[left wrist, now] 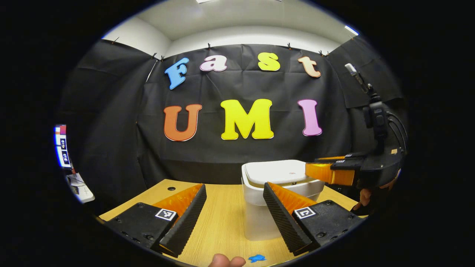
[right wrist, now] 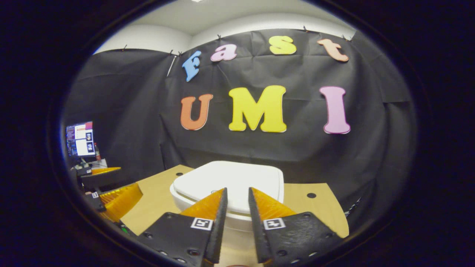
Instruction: Press the lid of the desktop garbage bin to open it, pick up the crumpled paper on the desktop and throw it into the bin, then pick up the pop can on the desktop and drop it into the bin, and finally close the garbage bin lid.
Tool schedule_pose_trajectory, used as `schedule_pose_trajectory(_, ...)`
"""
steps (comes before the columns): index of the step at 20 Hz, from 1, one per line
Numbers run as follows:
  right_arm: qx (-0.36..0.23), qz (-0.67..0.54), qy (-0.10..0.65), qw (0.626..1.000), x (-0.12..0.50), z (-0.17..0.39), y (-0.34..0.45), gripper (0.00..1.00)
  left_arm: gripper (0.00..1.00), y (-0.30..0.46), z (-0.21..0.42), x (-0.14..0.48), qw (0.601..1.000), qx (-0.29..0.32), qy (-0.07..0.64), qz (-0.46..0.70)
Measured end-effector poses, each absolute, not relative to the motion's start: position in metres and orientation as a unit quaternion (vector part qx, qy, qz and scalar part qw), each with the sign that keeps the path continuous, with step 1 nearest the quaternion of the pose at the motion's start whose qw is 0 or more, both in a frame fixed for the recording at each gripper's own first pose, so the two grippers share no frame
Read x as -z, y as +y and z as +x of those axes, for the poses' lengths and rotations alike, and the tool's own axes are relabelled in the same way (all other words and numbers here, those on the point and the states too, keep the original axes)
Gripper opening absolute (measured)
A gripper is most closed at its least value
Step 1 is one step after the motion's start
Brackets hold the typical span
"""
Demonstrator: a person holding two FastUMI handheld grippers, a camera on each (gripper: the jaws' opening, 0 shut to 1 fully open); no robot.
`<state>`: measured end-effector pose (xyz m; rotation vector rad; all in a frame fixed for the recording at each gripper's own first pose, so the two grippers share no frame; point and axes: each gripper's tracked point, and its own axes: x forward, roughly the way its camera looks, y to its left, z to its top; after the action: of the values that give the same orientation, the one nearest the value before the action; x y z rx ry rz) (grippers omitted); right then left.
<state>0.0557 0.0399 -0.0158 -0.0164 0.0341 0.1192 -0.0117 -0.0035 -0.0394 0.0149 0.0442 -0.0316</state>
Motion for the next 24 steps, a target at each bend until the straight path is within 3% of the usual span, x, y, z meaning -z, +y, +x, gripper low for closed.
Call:
schedule_pose_trajectory(1, -0.057, -0.007, -0.009, 0.998, 0.004, 0.049, 0.042, 0.50, 0.99, -0.005, -0.013, 0.041, 1.000, 0.019, 0.023, 0.005)
schedule_pose_trajectory(3, -0.051, -0.011, -0.046, 0.998, -0.012, 0.040, 0.042, 0.69, 0.99, -0.007, -0.014, 0.041, 0.999, 0.023, 0.024, 0.001)
schedule_pose_trajectory(6, -0.059, -0.016, -0.055, 0.997, -0.010, 0.031, 0.045, 0.82, 0.99, -0.009, -0.014, 0.042, 0.999, 0.029, 0.023, 0.000)
schedule_pose_trajectory(7, -0.065, -0.013, -0.055, 0.996, -0.007, 0.026, 0.048, 0.94, 0.99, -0.011, -0.015, 0.042, 0.999, 0.031, 0.023, 0.003)
schedule_pose_trajectory(8, -0.064, -0.014, -0.053, 0.996, -0.003, 0.022, 0.046, 0.98, 0.99, -0.010, -0.015, 0.043, 0.999, 0.027, 0.024, 0.005)
schedule_pose_trajectory(17, -0.018, -0.021, -0.071, 0.997, 0.017, -0.019, 0.017, 0.95, 0.99, -0.022, -0.022, 0.083, 0.997, 0.038, 0.068, -0.013)
schedule_pose_trajectory(24, -0.002, -0.031, -0.061, 0.998, 0.045, -0.032, 0.003, 0.95, 0.99, -0.035, -0.039, 0.158, 0.987, 0.050, 0.151, -0.021)
